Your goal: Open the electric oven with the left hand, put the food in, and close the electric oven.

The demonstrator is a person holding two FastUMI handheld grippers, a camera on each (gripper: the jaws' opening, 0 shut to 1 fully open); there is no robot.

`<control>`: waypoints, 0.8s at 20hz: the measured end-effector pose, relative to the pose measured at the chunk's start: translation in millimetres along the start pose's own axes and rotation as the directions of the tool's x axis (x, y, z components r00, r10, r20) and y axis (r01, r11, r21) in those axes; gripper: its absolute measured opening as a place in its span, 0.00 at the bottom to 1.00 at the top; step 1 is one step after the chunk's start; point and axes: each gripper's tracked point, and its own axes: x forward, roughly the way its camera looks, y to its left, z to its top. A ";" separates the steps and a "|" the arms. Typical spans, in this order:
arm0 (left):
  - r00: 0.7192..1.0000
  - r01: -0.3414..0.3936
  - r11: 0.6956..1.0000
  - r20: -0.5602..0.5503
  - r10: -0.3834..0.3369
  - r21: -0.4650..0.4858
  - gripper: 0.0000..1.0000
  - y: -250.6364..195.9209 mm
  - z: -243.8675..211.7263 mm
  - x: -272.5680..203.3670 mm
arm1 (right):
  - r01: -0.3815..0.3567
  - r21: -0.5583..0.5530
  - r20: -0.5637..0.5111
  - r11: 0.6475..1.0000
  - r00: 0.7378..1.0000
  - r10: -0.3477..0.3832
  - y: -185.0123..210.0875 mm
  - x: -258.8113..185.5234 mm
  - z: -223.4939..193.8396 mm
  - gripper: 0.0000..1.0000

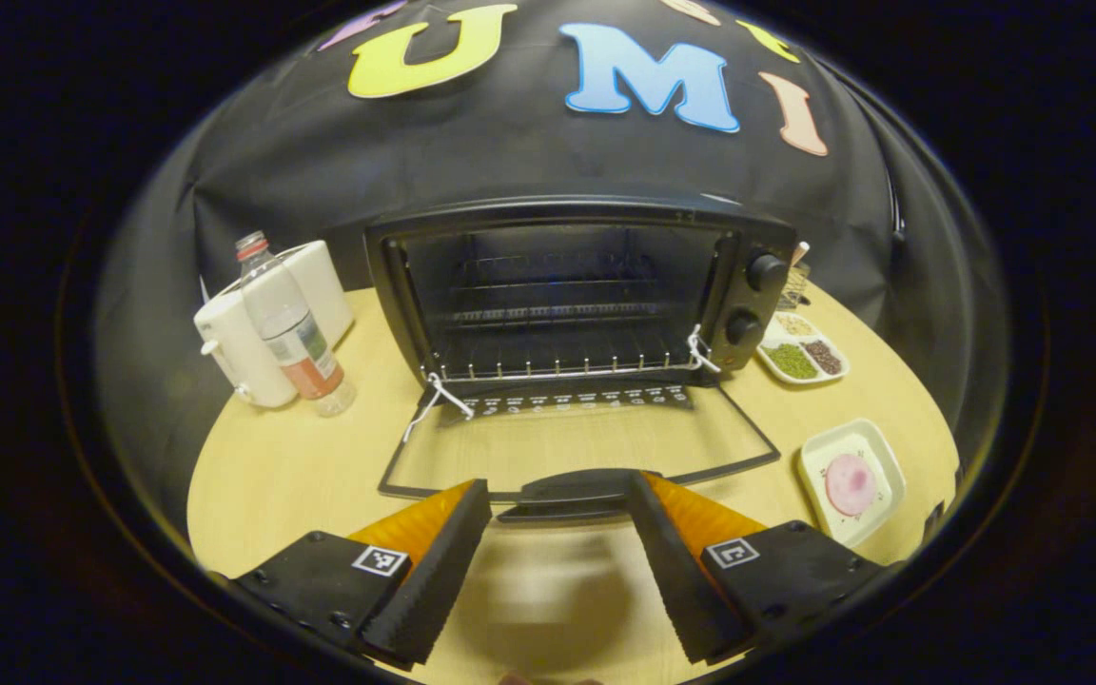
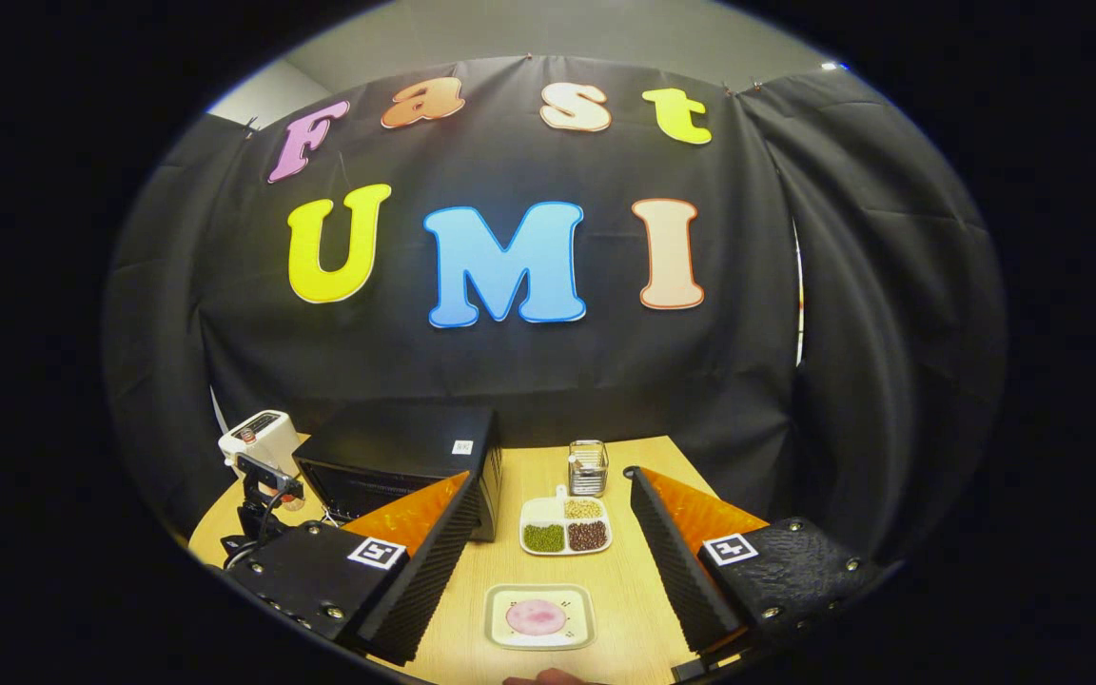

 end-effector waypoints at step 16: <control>0.785 0.026 1.000 0.618 -0.031 0.018 1.00 12.4 224.5 -239.7 | -0.070 -0.016 -0.615 0.997 0.787 0.046 -50.5 66.2 -207.8 0.99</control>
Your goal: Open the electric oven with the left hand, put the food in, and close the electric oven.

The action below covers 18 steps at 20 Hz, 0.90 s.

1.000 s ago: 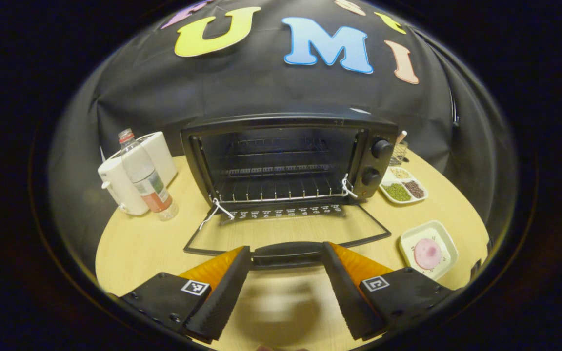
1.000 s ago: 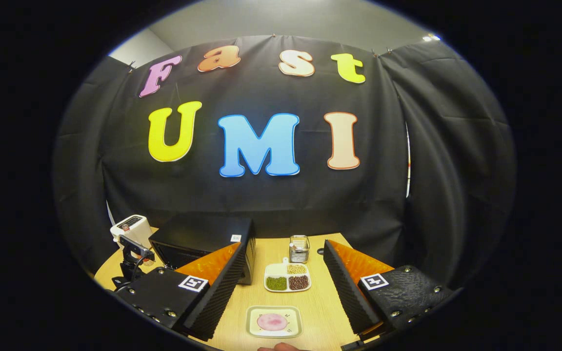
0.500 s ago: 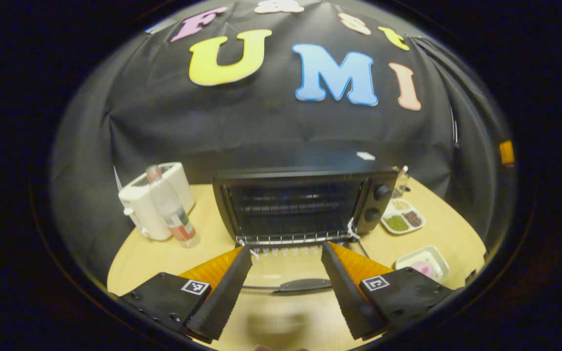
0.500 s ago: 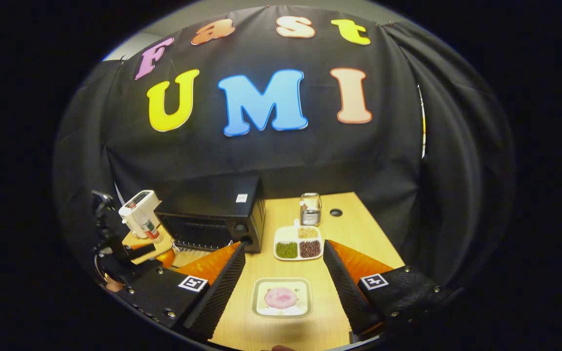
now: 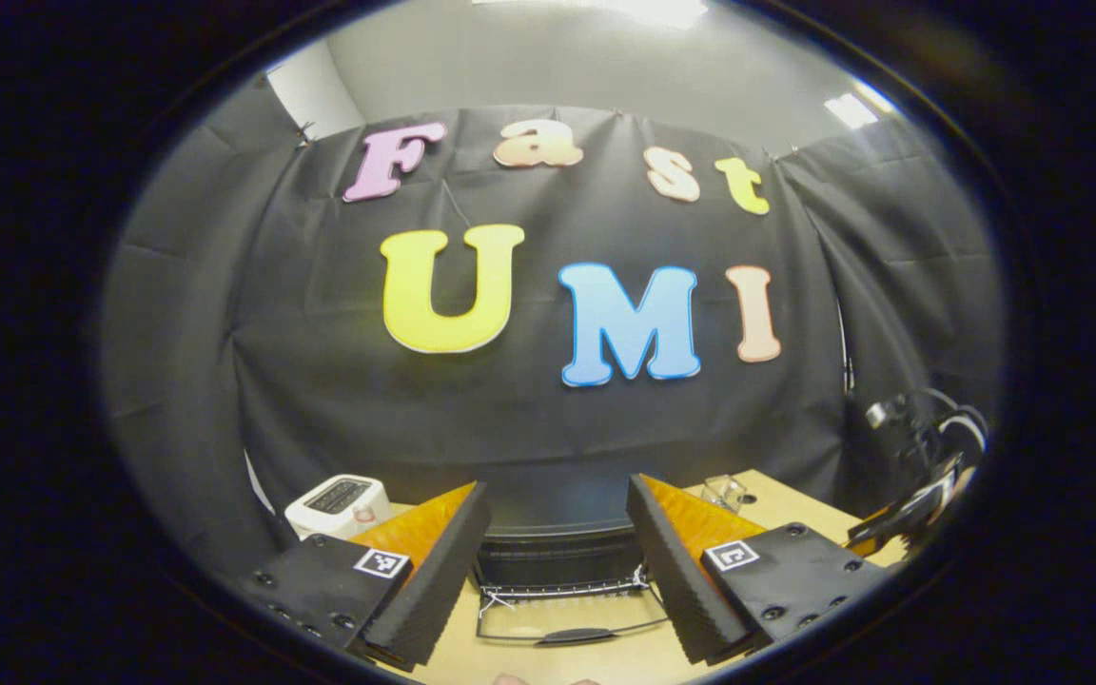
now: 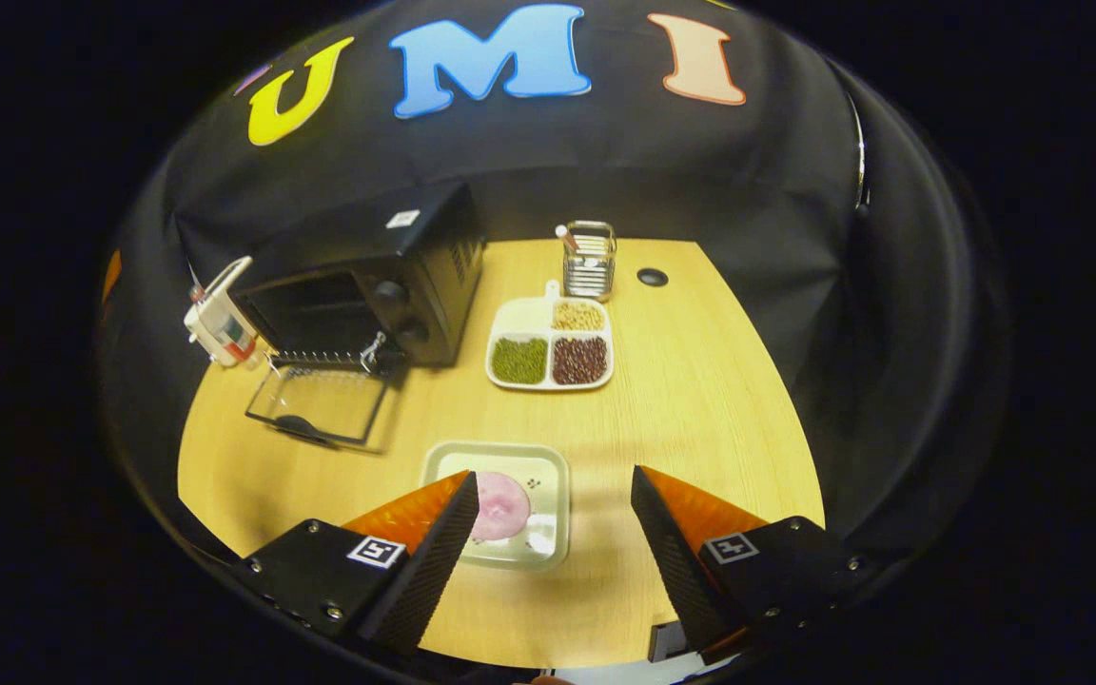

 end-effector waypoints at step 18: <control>0.982 -0.149 0.988 -0.118 0.145 -0.027 0.97 60.4 -38.6 -35.3 | 0.038 0.081 -0.314 0.996 0.949 -0.010 -5.2 106.0 -62.3 0.81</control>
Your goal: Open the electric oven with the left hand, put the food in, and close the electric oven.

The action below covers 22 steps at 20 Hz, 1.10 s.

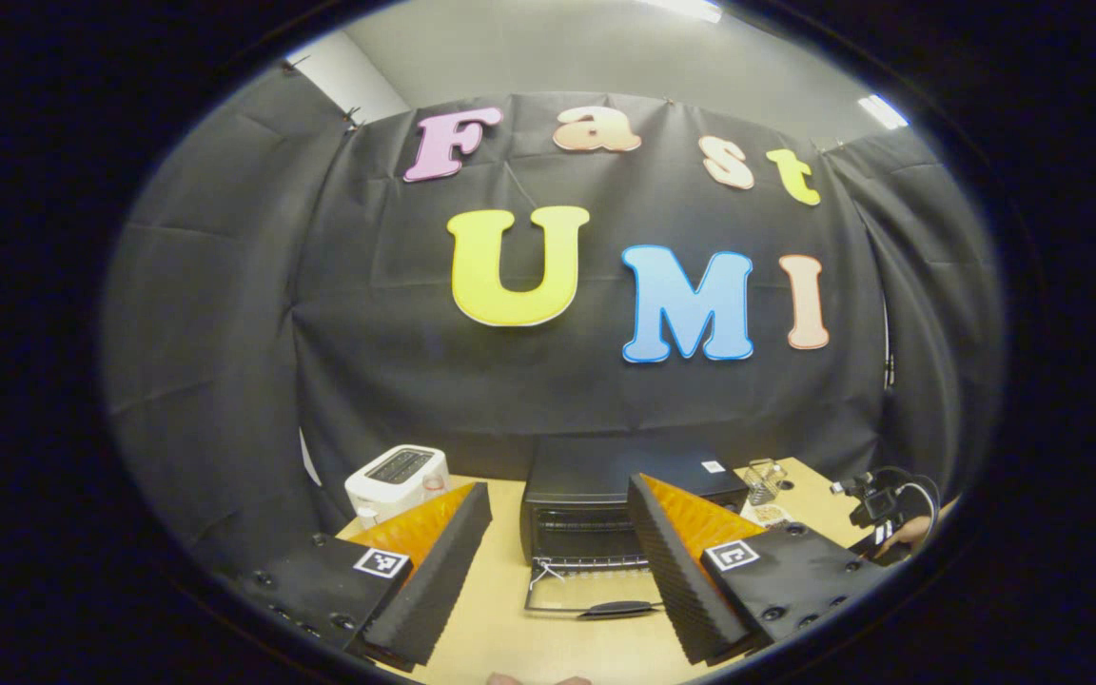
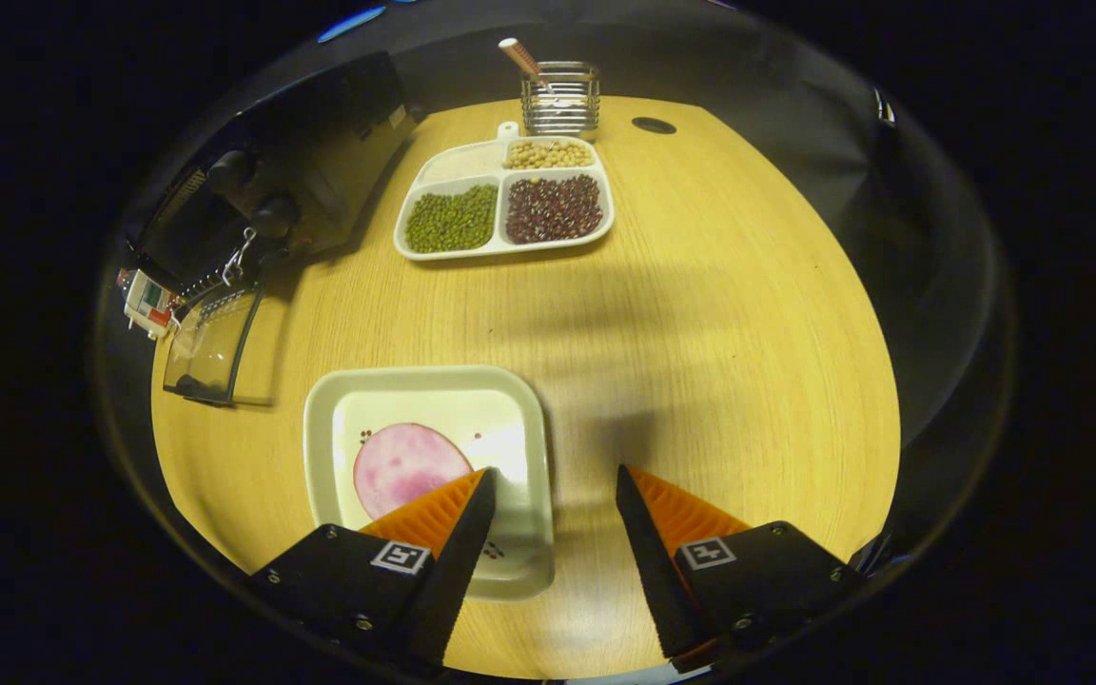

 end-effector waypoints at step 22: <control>1.000 -0.004 0.999 -0.026 0.003 -0.033 1.00 7.7 -17.1 0.4 | -0.316 0.299 0.016 0.900 0.945 0.327 18.7 -12.5 -20.2 0.00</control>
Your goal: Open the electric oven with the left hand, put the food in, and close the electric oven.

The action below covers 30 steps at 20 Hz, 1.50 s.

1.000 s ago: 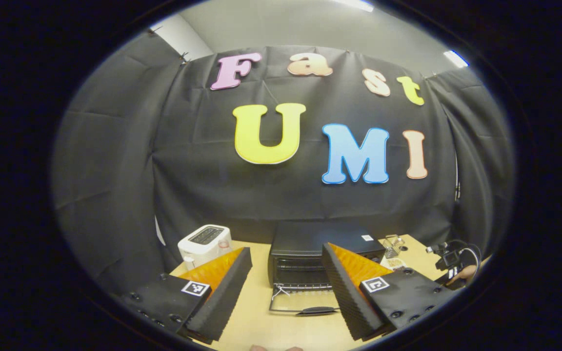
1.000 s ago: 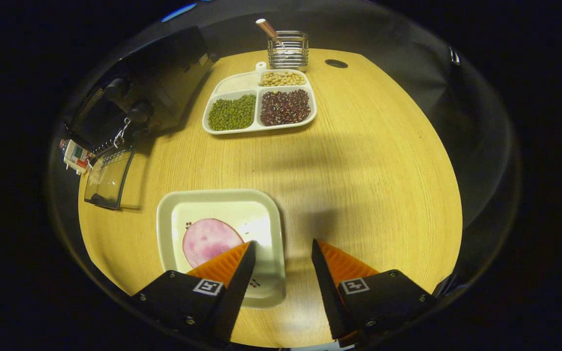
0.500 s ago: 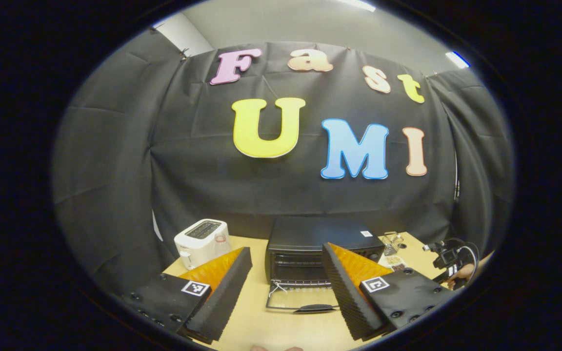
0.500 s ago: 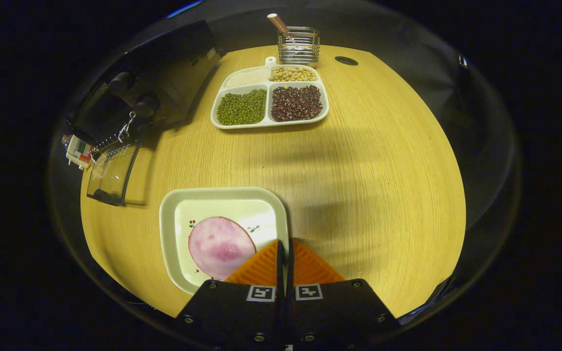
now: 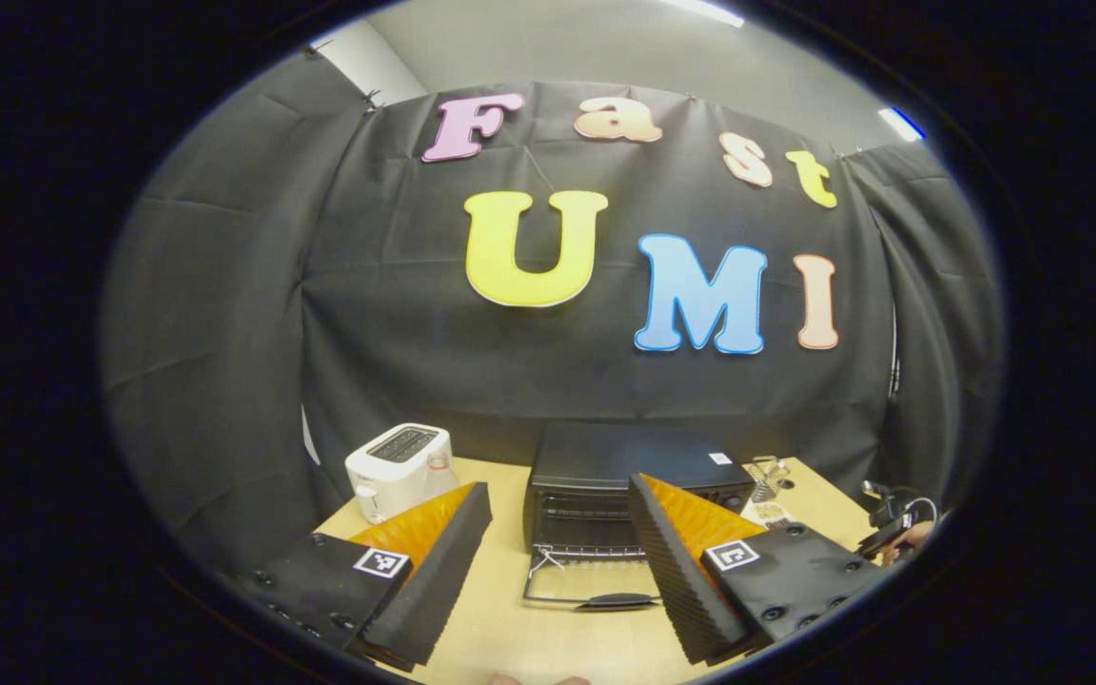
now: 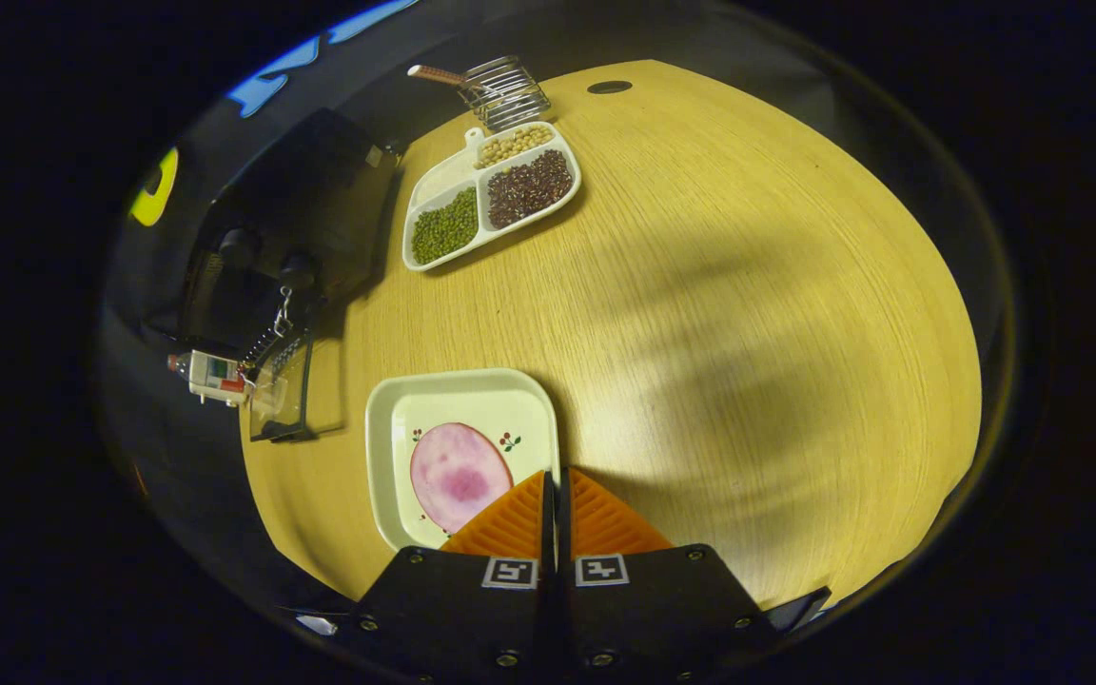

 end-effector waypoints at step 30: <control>0.992 0.096 0.995 0.078 -0.095 -0.001 0.98 16.9 34.7 -9.1 | -0.608 0.442 0.349 0.660 0.794 0.497 200.8 -54.8 -17.2 0.00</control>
